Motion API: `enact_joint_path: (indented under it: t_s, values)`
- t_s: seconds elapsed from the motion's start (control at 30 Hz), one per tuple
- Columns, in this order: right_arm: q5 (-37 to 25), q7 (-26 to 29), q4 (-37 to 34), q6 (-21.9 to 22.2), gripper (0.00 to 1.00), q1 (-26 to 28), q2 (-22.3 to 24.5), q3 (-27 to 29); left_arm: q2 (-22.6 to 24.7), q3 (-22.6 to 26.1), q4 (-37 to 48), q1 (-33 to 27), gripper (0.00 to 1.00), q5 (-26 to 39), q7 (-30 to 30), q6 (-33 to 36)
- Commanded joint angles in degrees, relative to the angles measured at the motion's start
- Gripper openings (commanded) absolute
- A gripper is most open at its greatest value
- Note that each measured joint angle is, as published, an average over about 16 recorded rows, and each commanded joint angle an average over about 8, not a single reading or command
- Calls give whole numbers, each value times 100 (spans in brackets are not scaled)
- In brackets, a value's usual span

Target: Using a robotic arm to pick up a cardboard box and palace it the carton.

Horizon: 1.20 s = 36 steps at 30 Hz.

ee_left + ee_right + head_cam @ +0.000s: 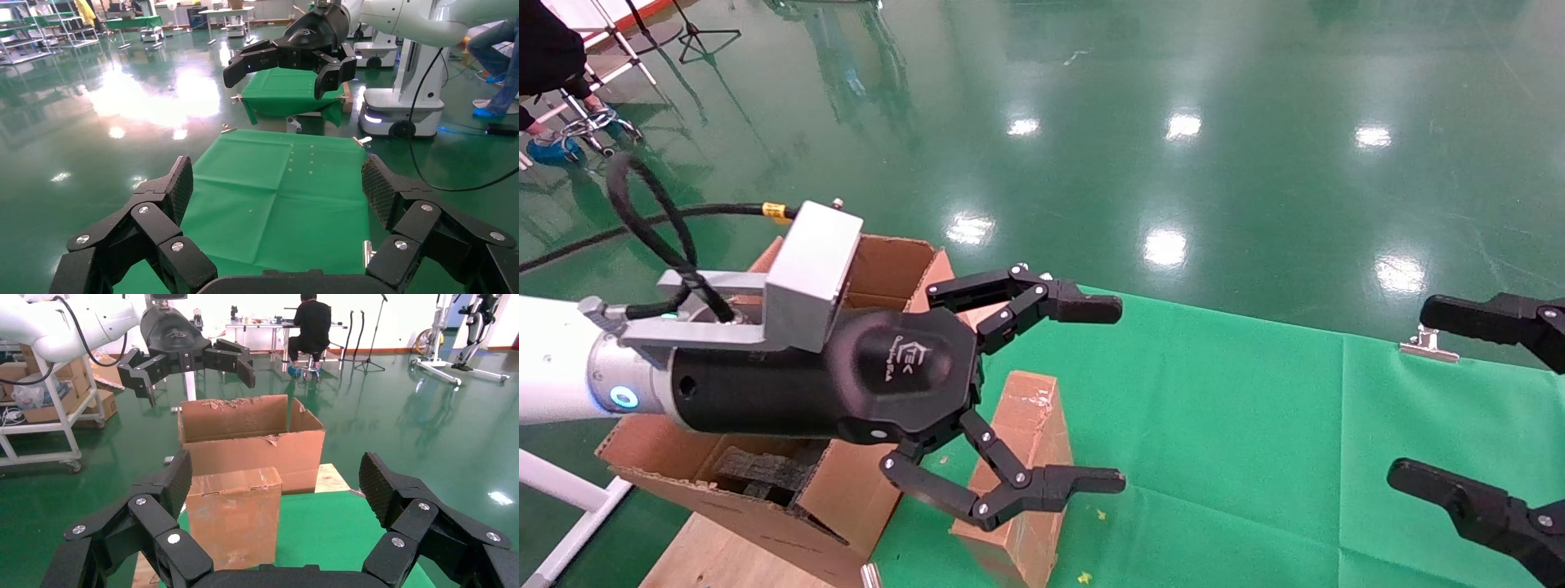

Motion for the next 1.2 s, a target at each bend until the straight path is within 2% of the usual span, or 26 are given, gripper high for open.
enact_joint_path:
  t_s: [0.03, 0.37, 0.4, 0.63, 0.67, 0.93, 1.2]
  values:
    - [0, 0, 0, 0, 100, 0, 0, 0, 0, 0, 0, 0, 100, 0, 0, 0]
    - [0, 0, 0, 0, 100, 0, 0, 0, 0, 0, 0, 0, 100, 0, 0, 0]
    - [0, 0, 0, 0, 93, 0, 0, 0, 0, 0, 0, 0, 100, 0, 0, 0]
    - [0, 0, 0, 0, 5, 0, 0, 0, 0, -1, -1, 1, 100, 0, 1, 0]
    - [0, 0, 0, 0, 0, 0, 0, 0, 0, -1, -1, 1, 100, 0, 1, 0]
    - [0, 0, 0, 0, 0, 0, 0, 0, -79, 106, -72, -128, 100, 267, -164, -42]
    - [0, 0, 0, 0, 0, 0, 0, 0, -383, 624, -310, -777, 100, 1352, -1484, -208]
